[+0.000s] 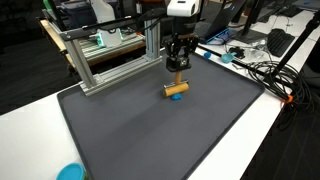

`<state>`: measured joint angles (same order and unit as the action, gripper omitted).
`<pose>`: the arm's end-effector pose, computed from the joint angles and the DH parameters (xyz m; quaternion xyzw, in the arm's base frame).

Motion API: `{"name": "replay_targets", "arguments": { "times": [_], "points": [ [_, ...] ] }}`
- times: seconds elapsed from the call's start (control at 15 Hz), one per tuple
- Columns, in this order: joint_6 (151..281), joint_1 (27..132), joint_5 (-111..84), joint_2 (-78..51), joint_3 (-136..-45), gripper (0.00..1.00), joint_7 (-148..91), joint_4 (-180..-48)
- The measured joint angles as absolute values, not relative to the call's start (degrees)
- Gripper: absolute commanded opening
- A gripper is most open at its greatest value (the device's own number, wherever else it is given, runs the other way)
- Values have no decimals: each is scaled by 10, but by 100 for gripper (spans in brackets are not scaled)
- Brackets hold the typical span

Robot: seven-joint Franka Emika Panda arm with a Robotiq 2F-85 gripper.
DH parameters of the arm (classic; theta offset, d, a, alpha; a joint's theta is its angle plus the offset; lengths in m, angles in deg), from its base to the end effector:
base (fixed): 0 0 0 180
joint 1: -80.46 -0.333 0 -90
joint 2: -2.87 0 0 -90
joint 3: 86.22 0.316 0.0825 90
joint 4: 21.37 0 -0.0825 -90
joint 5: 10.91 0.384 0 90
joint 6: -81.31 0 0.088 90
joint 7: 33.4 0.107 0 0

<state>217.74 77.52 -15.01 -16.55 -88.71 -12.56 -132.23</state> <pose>0.6281 0.0056 0.3215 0.9865 -0.1508 0.0588 0.0227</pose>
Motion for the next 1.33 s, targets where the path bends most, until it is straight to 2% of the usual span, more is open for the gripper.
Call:
{"name": "replay_targets", "arguments": {
  "times": [1.33],
  "points": [
    [2181, 773, -147, -184, -896, 22, -63, -1306]
  ]
}}
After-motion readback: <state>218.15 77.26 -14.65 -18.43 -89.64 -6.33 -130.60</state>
